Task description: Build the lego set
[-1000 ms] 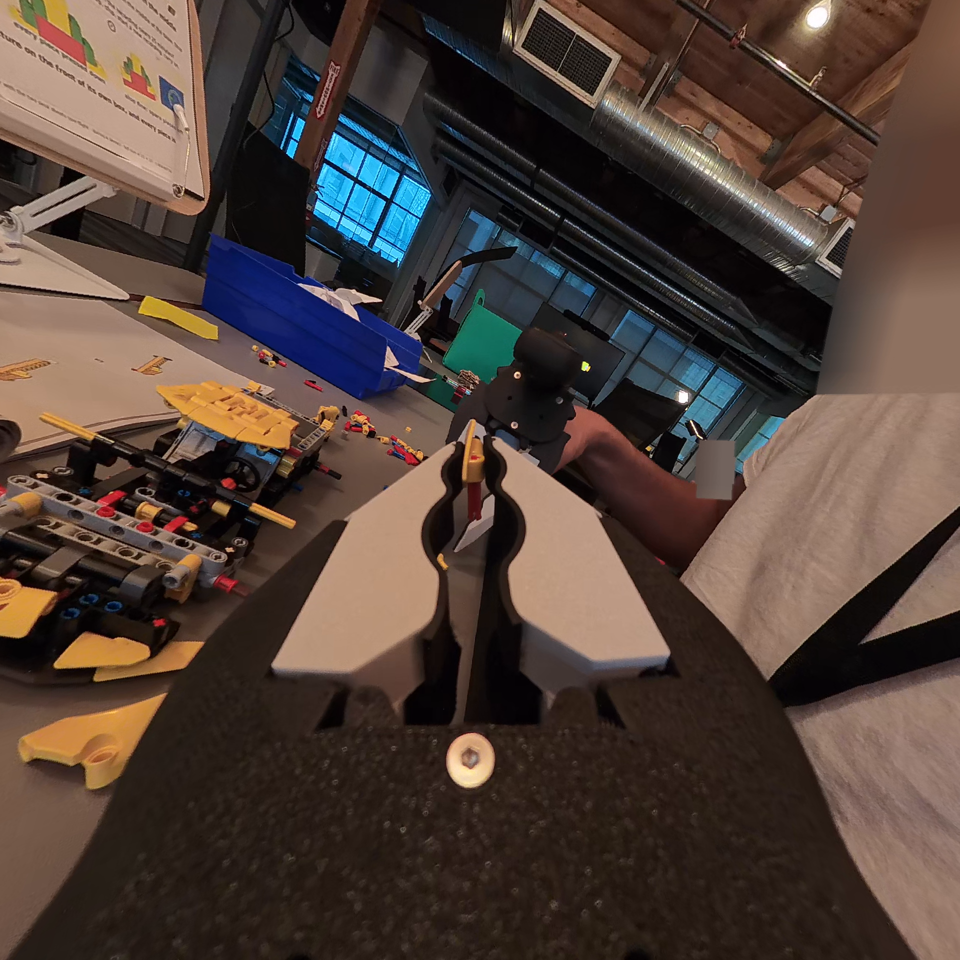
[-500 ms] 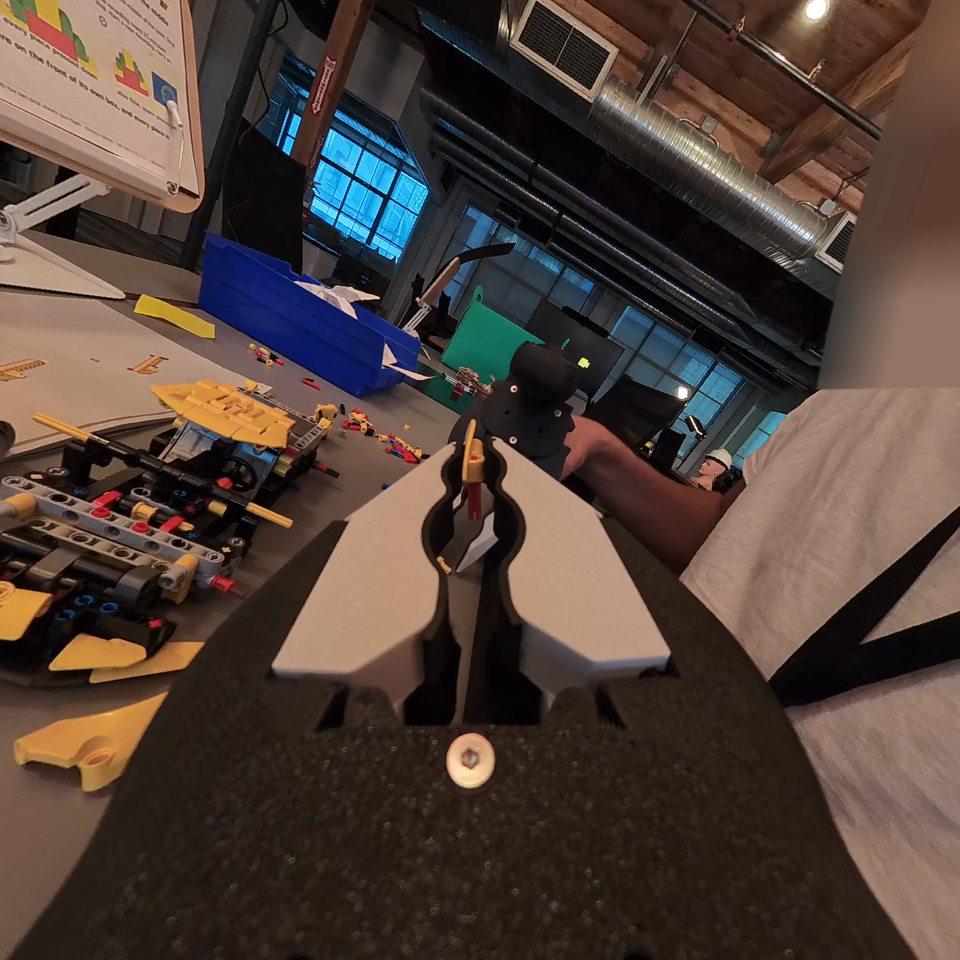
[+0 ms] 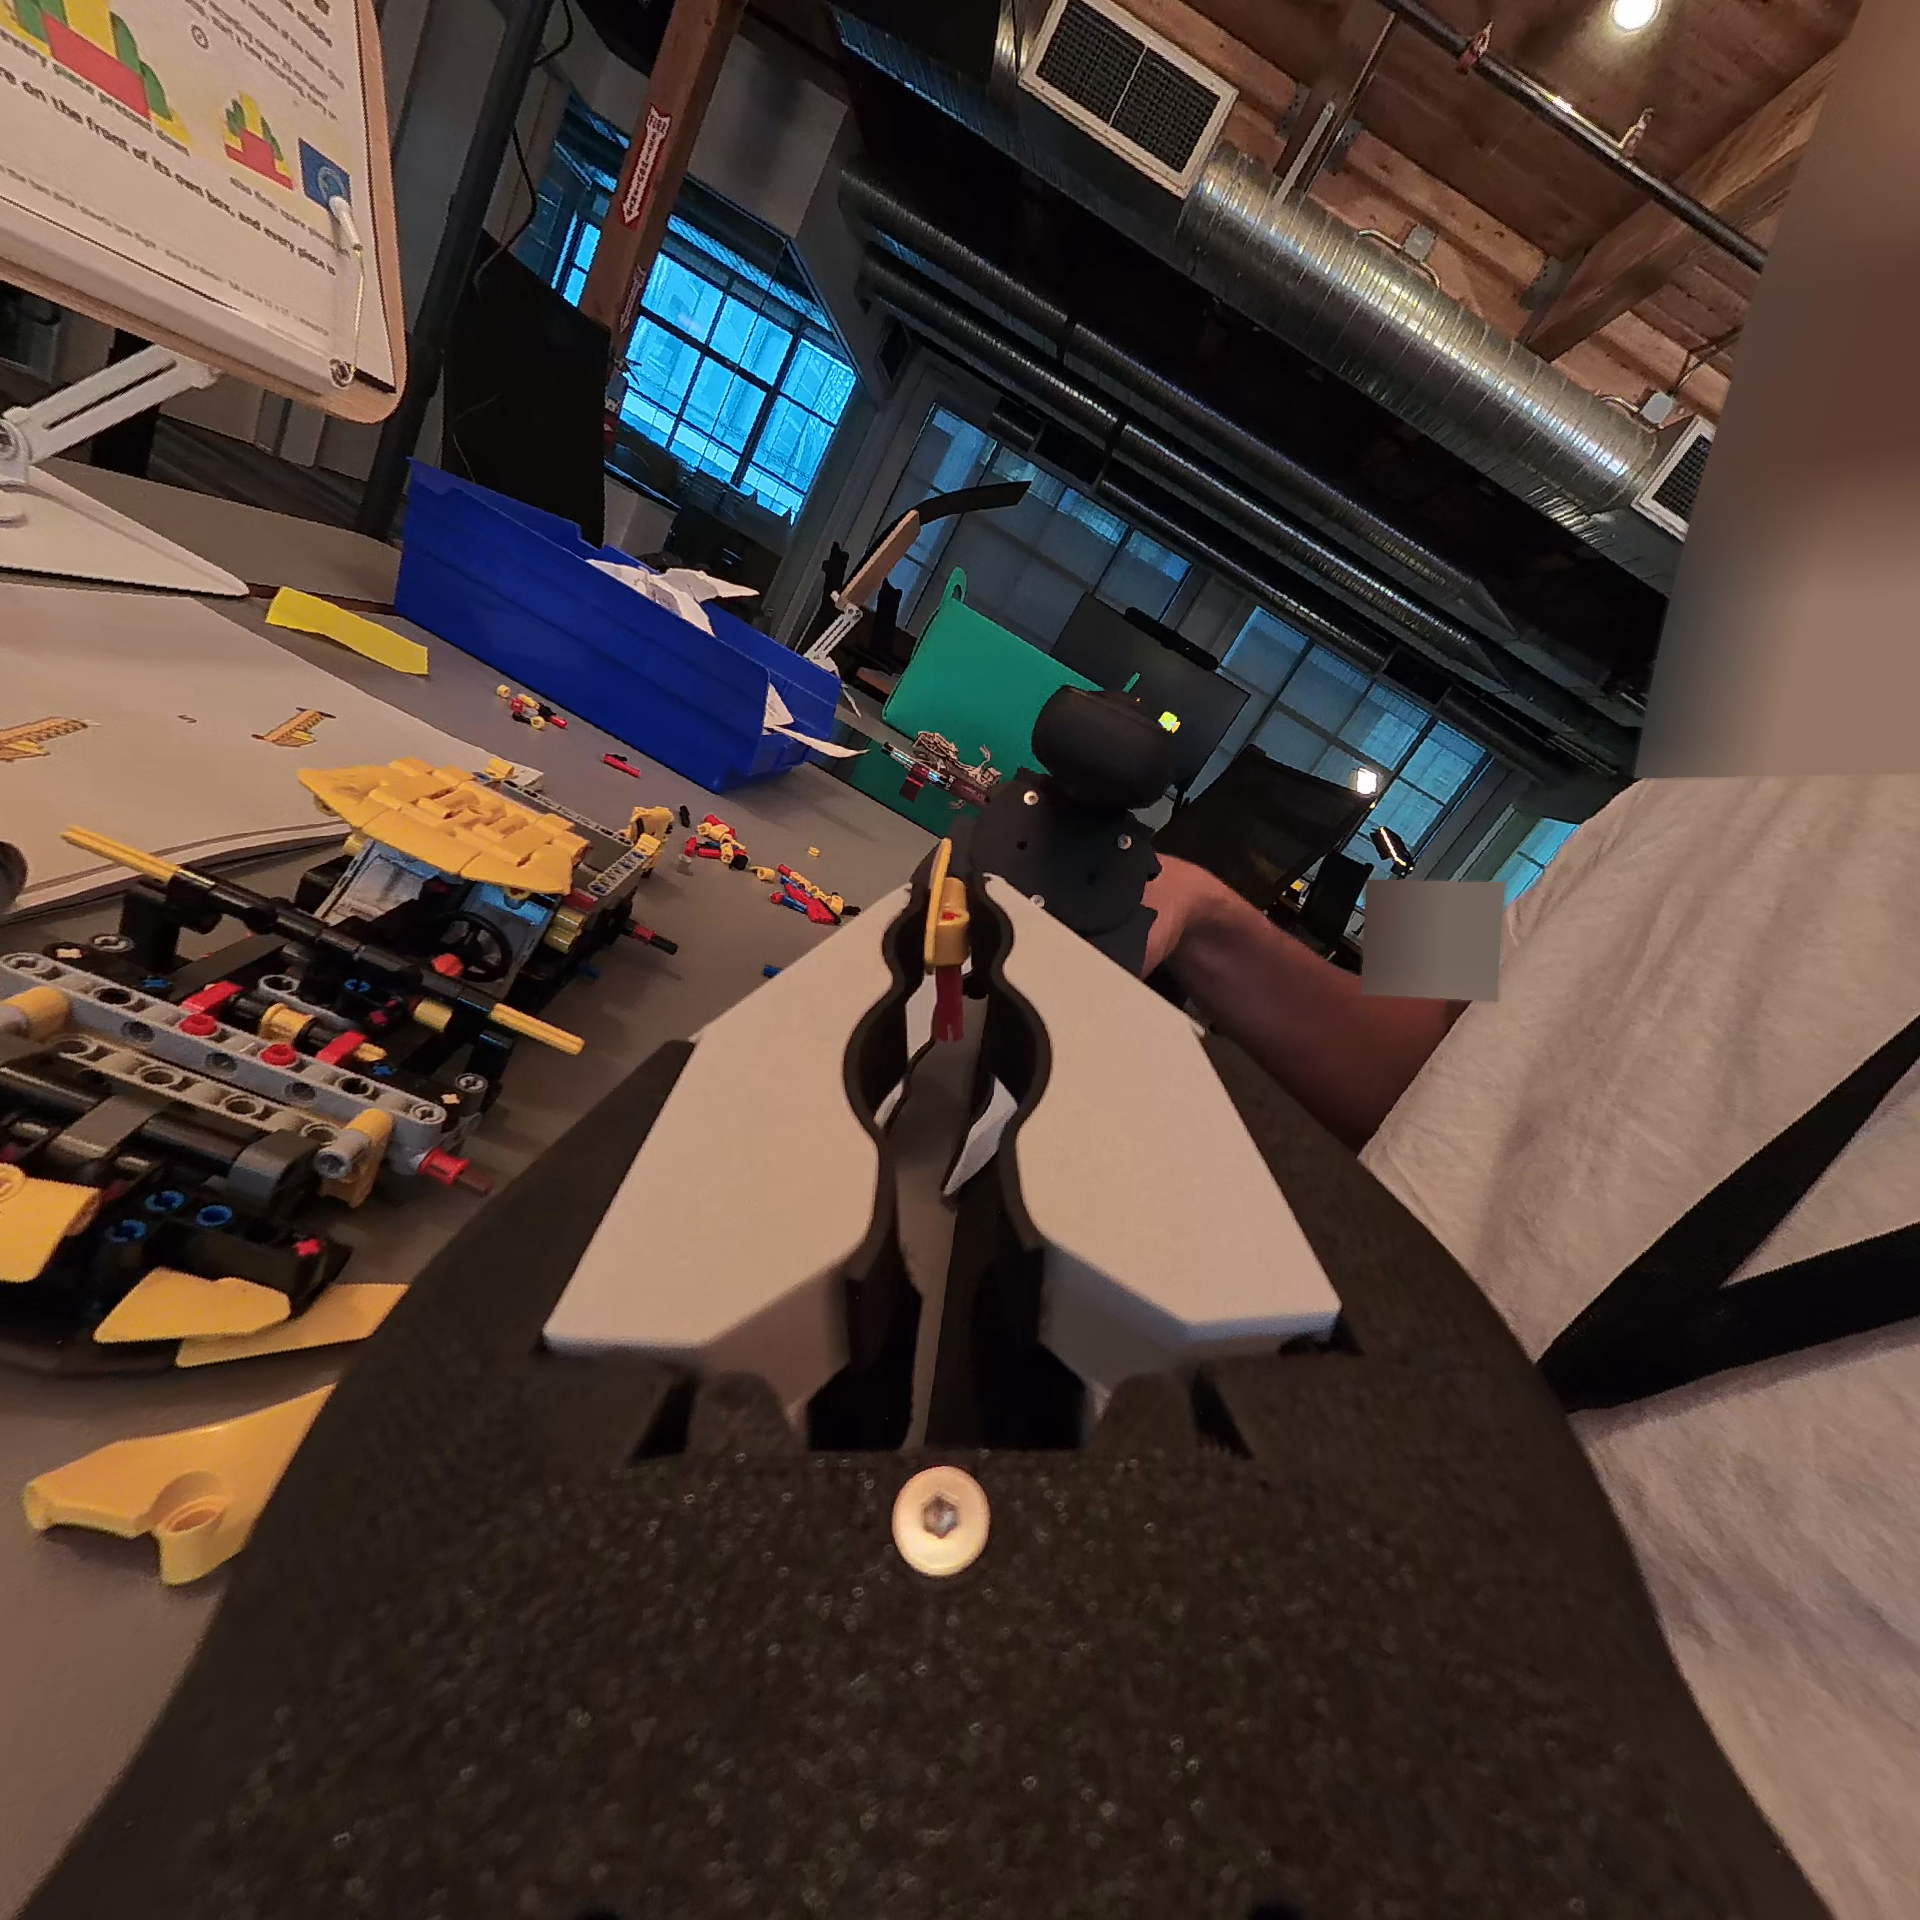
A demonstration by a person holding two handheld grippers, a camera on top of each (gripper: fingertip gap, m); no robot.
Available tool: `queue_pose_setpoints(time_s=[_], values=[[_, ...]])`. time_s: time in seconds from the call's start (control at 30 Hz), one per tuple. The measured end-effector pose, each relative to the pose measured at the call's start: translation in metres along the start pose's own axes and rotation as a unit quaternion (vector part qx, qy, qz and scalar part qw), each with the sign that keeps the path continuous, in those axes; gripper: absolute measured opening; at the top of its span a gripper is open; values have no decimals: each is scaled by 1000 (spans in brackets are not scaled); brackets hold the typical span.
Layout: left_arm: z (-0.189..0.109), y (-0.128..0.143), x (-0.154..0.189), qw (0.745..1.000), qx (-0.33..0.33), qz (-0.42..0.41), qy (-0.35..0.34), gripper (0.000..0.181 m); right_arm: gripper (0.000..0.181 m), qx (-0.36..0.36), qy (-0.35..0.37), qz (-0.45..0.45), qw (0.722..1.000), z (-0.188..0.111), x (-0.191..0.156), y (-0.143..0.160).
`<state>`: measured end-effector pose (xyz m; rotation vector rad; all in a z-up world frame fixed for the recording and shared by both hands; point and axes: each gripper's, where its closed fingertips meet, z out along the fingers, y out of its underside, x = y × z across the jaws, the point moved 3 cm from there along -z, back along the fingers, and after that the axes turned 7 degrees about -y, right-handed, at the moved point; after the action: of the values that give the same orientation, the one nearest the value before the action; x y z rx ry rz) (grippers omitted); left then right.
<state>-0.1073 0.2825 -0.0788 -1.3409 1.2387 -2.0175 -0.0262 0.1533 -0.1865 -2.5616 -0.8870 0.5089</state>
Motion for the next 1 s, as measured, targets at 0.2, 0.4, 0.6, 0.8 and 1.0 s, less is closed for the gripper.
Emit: queue_pose_setpoints(time_s=[0.2, 0.4, 0.6, 0.8, 1.0], values=[[0, 0, 0, 1000, -1, 2, 0, 7, 36, 19, 43, -20, 999, -6, 18, -13], [0, 1, 1, 1000, -2, 2, 2, 7, 28, -15, 41, -35, 998, -13, 27, 4], [0, 1, 1, 1000, -2, 2, 2, 7, 28, 26, 30, -54, 998, -10, 30, 2], [1, 1, 1, 1000, -4, 2, 4, 7, 26, 51, 13, -63, 997, -8, 33, 5], [1, 2, 1, 1000, -6, 2, 2, 7, 15, 86, 51, -116, 988, -4, 31, 1]])
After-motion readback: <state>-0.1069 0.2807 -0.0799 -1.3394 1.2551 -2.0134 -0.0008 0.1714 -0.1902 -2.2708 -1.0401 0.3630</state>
